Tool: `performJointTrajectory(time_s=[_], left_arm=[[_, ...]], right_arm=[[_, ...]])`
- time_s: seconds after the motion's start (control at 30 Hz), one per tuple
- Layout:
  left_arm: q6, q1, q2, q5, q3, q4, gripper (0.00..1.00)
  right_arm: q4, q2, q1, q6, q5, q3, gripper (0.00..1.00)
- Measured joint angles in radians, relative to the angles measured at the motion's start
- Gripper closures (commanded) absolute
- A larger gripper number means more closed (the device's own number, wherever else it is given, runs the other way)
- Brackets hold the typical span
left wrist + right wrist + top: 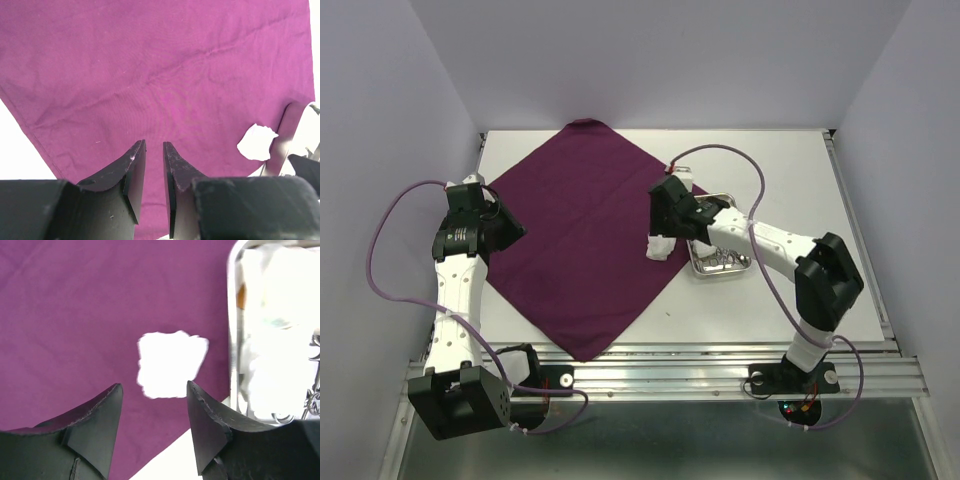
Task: Prepare the surgical pack
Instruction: Adjust the medical item in the surgical kit, then move the container to the center of the board.
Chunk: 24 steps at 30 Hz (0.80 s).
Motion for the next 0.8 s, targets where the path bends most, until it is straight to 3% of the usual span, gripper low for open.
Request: performJointTrajectory(time_s=[0.2,0.4,0.8], left_arm=[[0.0,0.0,0.0,0.0,0.0,0.0,0.69],[0.0,0.0,0.0,0.0,0.0,0.0,0.69],[0.003,0.0,0.0,0.0,0.0,0.0,0.69]], right_arm=[[0.119,-0.043,-0.105,0.061,-0.146,-0.19,0.39],[0.22,-0.043,-0.121,0.154,-0.233,-0.31,0.39],[0.329,-0.034,-0.135,0.265,-0.28,-0.33,0.39]])
